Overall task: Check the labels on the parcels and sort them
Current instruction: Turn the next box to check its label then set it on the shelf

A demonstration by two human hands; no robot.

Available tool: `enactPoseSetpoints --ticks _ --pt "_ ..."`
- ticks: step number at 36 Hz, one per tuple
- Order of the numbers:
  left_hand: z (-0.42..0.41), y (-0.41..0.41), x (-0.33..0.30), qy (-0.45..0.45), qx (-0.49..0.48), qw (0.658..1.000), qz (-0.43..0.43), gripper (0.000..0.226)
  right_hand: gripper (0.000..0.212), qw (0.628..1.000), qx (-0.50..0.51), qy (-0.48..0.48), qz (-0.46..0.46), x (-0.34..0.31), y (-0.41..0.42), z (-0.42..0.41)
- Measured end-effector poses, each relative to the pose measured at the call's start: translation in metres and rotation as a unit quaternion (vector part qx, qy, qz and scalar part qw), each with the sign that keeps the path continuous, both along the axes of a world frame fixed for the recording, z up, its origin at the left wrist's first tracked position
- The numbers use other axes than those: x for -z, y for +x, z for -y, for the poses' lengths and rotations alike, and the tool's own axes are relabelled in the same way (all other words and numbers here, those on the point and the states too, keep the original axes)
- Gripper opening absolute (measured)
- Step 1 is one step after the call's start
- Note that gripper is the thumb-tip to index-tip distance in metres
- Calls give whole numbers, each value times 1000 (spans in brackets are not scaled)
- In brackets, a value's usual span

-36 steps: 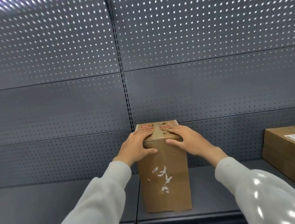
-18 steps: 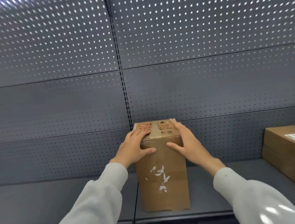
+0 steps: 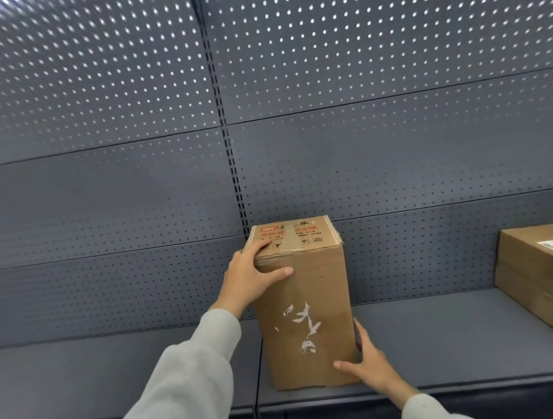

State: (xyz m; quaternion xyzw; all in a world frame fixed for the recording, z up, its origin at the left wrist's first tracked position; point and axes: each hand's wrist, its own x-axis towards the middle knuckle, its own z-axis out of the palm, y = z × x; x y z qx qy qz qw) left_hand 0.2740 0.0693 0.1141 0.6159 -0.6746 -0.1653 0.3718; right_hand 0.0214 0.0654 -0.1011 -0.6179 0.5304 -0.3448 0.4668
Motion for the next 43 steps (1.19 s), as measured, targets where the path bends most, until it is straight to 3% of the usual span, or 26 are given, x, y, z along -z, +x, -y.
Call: enactPoseSetpoints --ticks 4,15,23,34,43 --pt "2 9 3 -9 4 1000 -6 90 109 1000 4 6 -2 20 7 1" --pt "-9 20 -1 -62 -40 996 48 78 88 998 10 -49 50 24 27 8" --pt "-20 35 10 -69 -59 996 -17 70 76 995 5 -69 65 3 34 -3" --pt "-33 96 20 -62 -70 991 -98 70 85 995 18 -35 87 3 44 -3" --pt "-47 126 30 -71 -47 978 -192 48 68 986 41 -14 158 6 61 -2"
